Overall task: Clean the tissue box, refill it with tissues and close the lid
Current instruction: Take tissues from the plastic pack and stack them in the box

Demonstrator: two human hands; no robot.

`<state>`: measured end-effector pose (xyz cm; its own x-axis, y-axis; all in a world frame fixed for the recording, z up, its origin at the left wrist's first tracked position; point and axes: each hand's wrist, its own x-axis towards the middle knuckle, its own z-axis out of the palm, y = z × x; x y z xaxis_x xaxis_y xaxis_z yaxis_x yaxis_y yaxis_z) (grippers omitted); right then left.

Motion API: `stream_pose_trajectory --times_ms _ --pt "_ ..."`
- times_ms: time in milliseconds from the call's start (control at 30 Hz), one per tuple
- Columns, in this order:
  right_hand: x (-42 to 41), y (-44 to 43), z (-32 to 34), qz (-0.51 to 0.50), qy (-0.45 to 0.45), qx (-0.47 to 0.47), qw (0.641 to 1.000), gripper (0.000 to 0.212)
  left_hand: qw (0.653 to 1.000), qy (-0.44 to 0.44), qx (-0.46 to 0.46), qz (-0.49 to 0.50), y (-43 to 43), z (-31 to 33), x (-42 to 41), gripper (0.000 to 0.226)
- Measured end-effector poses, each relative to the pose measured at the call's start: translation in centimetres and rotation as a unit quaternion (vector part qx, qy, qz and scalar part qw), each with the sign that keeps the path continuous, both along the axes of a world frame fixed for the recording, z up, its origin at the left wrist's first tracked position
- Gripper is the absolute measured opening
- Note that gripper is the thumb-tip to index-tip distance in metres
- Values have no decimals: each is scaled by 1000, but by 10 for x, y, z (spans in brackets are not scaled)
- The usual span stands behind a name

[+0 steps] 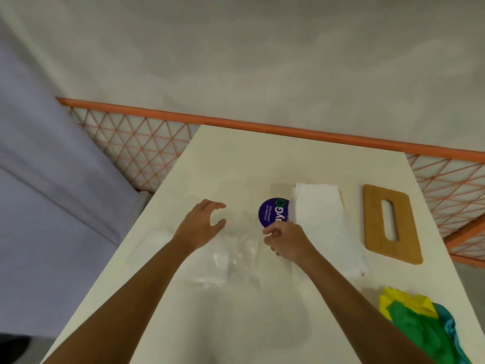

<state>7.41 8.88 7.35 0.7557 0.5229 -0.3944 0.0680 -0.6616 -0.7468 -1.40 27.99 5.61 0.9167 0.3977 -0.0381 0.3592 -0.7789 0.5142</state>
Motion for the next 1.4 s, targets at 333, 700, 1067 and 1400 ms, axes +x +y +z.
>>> stream_pose_trajectory --times_ms 333,700,1067,1400 --pt "-24 47 -47 -46 151 0 988 22 976 196 -90 -14 38 -21 -66 122" --pt "-50 73 -68 -23 99 -81 992 27 979 177 77 -62 41 -72 -70 119" --pt "-67 85 -66 -76 41 -34 996 33 976 183 101 -60 39 -76 -67 116" --pt "-60 86 -64 -37 71 -46 996 24 980 169 89 -46 32 -76 -72 119"
